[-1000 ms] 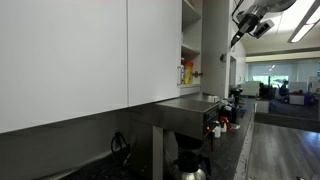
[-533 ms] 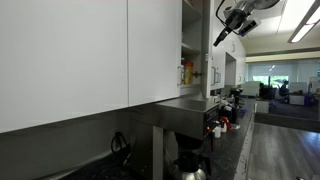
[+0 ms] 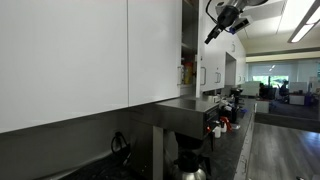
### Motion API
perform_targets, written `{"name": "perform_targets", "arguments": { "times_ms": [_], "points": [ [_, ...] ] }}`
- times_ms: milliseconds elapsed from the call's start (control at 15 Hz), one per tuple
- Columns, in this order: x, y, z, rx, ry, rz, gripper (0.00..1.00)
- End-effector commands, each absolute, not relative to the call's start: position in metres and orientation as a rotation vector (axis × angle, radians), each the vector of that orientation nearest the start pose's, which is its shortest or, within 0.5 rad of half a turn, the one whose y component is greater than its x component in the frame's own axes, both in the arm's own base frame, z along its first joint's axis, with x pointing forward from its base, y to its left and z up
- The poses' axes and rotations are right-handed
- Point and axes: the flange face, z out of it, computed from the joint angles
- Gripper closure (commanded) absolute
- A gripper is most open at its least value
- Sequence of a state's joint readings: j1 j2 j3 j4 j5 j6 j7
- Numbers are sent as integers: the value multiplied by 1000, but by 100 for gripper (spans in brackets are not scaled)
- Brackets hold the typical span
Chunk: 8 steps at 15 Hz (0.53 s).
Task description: Close the right cabinet door
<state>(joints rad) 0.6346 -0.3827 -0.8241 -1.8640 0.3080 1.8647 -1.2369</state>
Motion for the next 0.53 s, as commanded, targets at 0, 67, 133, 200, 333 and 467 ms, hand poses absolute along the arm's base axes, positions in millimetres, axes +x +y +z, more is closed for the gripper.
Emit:
{"name": "perform_targets", "arguments": {
  "times_ms": [0,67,133,200,333,467],
  "points": [
    [468,-155,639,-2516,-1311,-806,0],
    [461,-160,639,-2544,-1303,-800,0],
    [454,-167,638,-2578,-1286,-789,0],
    [447,-175,638,-2612,-1268,-788,0],
    [435,-192,638,-2679,-1215,-783,0],
    [426,-210,637,-2761,-1141,-767,0]
  ]
}}
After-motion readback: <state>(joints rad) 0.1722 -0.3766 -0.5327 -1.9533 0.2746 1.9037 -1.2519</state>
